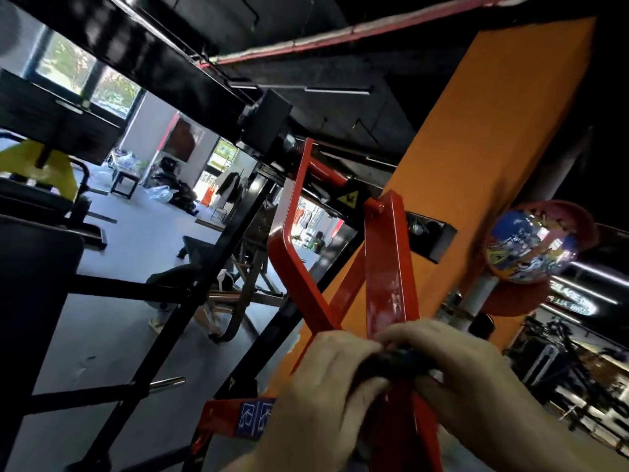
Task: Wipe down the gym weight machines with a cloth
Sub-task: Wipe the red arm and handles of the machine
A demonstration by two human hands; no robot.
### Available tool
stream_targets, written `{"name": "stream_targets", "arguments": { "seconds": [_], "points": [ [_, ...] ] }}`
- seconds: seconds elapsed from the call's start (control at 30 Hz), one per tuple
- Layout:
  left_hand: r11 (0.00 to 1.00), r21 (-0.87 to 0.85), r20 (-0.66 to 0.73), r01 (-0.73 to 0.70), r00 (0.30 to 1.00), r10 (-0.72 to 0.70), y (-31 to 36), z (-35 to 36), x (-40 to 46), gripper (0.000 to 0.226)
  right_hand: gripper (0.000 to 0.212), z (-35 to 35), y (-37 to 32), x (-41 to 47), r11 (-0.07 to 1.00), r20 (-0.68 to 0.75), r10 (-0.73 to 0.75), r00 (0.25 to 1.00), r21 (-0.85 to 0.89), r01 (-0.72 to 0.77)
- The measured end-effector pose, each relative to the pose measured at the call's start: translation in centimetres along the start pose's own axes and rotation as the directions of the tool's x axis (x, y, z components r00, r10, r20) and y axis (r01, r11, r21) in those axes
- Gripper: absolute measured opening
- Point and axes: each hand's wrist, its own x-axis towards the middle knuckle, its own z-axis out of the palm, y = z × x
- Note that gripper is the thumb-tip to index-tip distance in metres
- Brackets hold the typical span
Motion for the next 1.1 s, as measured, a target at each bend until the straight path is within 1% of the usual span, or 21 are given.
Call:
{"name": "stream_targets", "arguments": {
  "seconds": [0.03, 0.07, 0.13, 0.17, 0.2, 0.23, 0.27, 0.3, 0.33, 0.4, 0.47, 0.53, 0.6, 0.63, 0.7, 0.77, 0.8, 0.87, 0.93, 1.0, 1.1],
  "points": [
    [0.993, 0.090, -0.004, -0.076, 0.997, 0.076, -0.7, -0.6, 1.4, 0.038, 0.025, 0.7, 1.0, 0.3, 0.988, -0.076, 0.131, 0.988, 0.089, -0.124],
    [0.963, 0.222, 0.025, -0.152, 0.988, 0.150, -1.0, -1.2, 3.3, 0.039, 0.028, 0.4, 1.6, 0.3, 0.993, -0.187, 0.116, 0.976, 0.026, -0.114],
    [0.827, 0.511, 0.124, -0.235, 0.972, 0.199, -2.0, -2.4, 6.9, 0.042, 0.033, 0.7, 2.0, 1.0, 0.989, -0.201, -0.007, 0.980, -0.146, -0.022],
    [0.738, 0.633, 0.208, -0.232, 0.970, 0.126, -1.8, -3.1, 8.5, 0.049, 0.031, 1.5, 2.0, 1.7, 0.965, -0.216, -0.120, 0.969, -0.257, 0.062],
    [0.654, 0.722, 0.279, -0.226, 0.960, 0.024, -1.6, -3.6, 9.7, 0.061, 0.031, 2.6, 1.7, 2.0, 0.942, -0.103, -0.142, 0.985, -0.318, 0.103],
    [0.548, 0.804, 0.323, -0.231, 0.943, -0.075, -2.4, -3.6, 10.6, 0.074, 0.035, 4.3, 2.4, 2.0, 0.940, -0.009, -0.139, 0.990, -0.316, 0.129],
    [0.459, 0.858, 0.338, -0.231, 0.926, -0.167, -2.9, -3.8, 11.2, 0.084, 0.045, 5.8, 3.3, 2.0, 0.937, 0.021, -0.163, 0.986, -0.310, 0.161],
    [0.401, 0.888, 0.337, -0.226, 0.912, -0.232, -3.4, -4.2, 11.6, 0.091, 0.055, 6.9, 4.0, 2.1, 0.934, 0.056, -0.144, 0.988, -0.323, 0.155],
    [0.386, 0.897, 0.326, -0.213, 0.911, -0.254, -3.6, -4.5, 11.7, 0.094, 0.059, 7.3, 4.4, 2.1, 0.899, 0.087, -0.121, 0.989, -0.412, 0.147],
    [0.400, 0.897, 0.299, -0.190, 0.926, -0.230, -4.2, -4.7, 11.4, 0.094, 0.056, 8.0, 5.7, 2.1, 0.814, 0.019, -0.195, 0.981, -0.555, 0.173],
    [0.449, 0.880, 0.267, -0.154, 0.943, -0.200, -4.3, -4.9, 11.1, 0.090, 0.066, 7.4, 6.0, 2.5, 0.824, 0.109, -0.157, 0.982, -0.534, 0.191],
    [0.488, 0.866, 0.224, -0.112, 0.958, -0.178, -4.8, -4.7, 10.8, 0.087, 0.070, 6.7, 6.0, 3.6, 0.852, 0.124, -0.172, 0.977, -0.479, 0.211],
    [0.552, 0.833, 0.165, -0.046, 0.972, -0.167, -4.9, -4.3, 10.5, 0.087, 0.072, 6.4, 6.1, 4.9, 0.855, 0.004, -0.230, 0.973, -0.478, 0.204],
    [0.567, 0.823, 0.151, -0.037, 0.976, -0.156, -5.2, -4.2, 10.5, 0.087, 0.065, 6.1, 6.3, 5.6, 0.847, -0.030, -0.232, 0.972, -0.498, 0.186],
    [0.598, 0.801, 0.137, -0.033, 0.982, -0.129, -5.5, -4.1, 10.5, 0.087, 0.041, 5.0, 7.0, 7.1, 0.838, -0.060, -0.174, 0.983, -0.534, 0.115],
    [0.602, 0.798, 0.135, -0.043, 0.985, -0.109, -5.7, -3.9, 10.6, 0.087, 0.034, 3.5, 7.9, 9.1, 0.801, -0.066, -0.063, 0.996, -0.599, 0.011],
    [0.591, 0.805, 0.135, -0.045, 0.985, -0.109, -5.7, -3.9, 10.5, 0.088, 0.033, 2.7, 8.3, 10.5, 0.784, -0.046, 0.013, 0.999, -0.620, -0.039],
    [0.581, 0.813, 0.140, -0.044, 0.983, -0.122, -5.9, -3.6, 10.5, 0.089, 0.045, 2.0, 9.6, 13.6, 0.774, 0.037, 0.150, 0.988, -0.626, -0.094],
    [0.577, 0.815, 0.156, -0.052, 0.979, -0.131, -5.9, -3.6, 10.4, 0.088, 0.054, 1.4, 10.6, 16.4, 0.790, 0.046, 0.243, 0.969, -0.588, -0.170],
    [0.586, 0.809, 0.140, -0.047, 0.984, -0.114, -6.2, -3.7, 10.5, 0.087, 0.053, 2.0, 11.5, 17.9, 0.822, -0.028, 0.241, 0.970, -0.526, -0.219],
    [0.627, 0.778, 0.122, -0.035, 0.988, -0.097, -6.1, -3.6, 10.4, 0.087, 0.044, 2.7, 12.0, 16.9, 0.862, -0.062, 0.157, 0.986, -0.479, -0.168]
  ]
}}
